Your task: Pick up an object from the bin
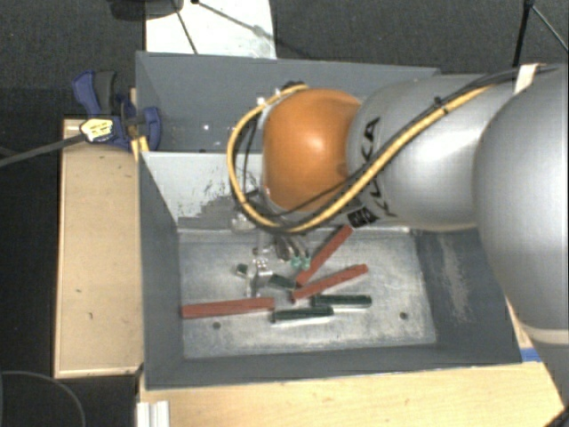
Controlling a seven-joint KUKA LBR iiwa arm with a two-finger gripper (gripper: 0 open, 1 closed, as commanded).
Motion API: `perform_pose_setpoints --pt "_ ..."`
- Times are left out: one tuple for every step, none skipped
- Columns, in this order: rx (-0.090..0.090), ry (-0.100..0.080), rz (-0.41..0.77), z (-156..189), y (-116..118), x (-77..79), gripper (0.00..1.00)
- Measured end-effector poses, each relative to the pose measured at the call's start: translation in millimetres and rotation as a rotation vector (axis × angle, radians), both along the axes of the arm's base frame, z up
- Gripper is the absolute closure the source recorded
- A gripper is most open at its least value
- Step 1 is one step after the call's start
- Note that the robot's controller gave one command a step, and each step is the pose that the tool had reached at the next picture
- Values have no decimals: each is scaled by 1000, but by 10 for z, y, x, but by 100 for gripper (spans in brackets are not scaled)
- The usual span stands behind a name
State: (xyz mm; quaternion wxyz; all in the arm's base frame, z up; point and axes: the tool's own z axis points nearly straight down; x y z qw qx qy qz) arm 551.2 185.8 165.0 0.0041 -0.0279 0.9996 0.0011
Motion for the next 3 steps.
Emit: perform_pose_setpoints --pt "-1 8 -30 -723 36 -295 100" --pt "-1 7 -31 -723 36 -295 100" --pt "-2 8 -34 -424 97 -170 100"
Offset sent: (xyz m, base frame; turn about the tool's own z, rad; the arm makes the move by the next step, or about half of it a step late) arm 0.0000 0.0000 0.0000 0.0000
